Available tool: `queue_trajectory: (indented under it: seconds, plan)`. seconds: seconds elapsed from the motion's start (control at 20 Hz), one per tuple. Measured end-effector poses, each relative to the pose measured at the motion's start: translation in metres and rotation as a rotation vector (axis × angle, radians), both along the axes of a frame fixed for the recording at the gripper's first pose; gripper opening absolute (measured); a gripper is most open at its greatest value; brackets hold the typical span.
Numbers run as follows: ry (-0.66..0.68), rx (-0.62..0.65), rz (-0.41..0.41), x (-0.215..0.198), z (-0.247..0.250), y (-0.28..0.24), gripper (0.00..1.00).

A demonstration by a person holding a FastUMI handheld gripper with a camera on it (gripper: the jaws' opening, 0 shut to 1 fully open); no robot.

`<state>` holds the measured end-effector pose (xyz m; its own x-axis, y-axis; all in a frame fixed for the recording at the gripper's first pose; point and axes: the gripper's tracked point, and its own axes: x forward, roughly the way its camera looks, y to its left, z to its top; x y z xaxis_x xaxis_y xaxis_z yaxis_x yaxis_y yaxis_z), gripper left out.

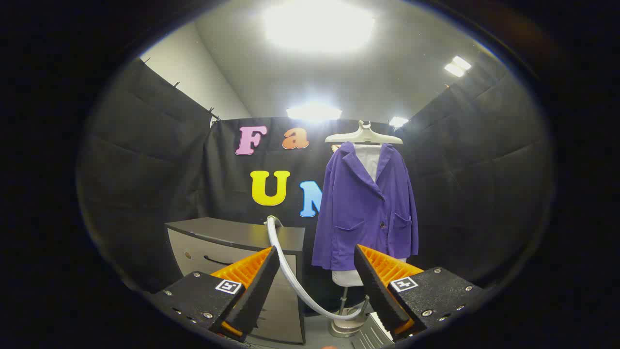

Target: Iron the clothes twice with a garment steamer, once on the left side and once on the right side.

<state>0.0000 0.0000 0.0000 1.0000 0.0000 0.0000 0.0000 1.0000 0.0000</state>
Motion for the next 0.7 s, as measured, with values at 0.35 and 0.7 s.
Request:
queue_trajectory:
  seconds: [0.35,0.7]
  plan:
    - [0.01,0.002,-0.012,-0.0017,-0.0022,-0.0029,0.95]
    - [0.004,0.006,-0.017,0.0052,0.0002,-0.0015,0.95]
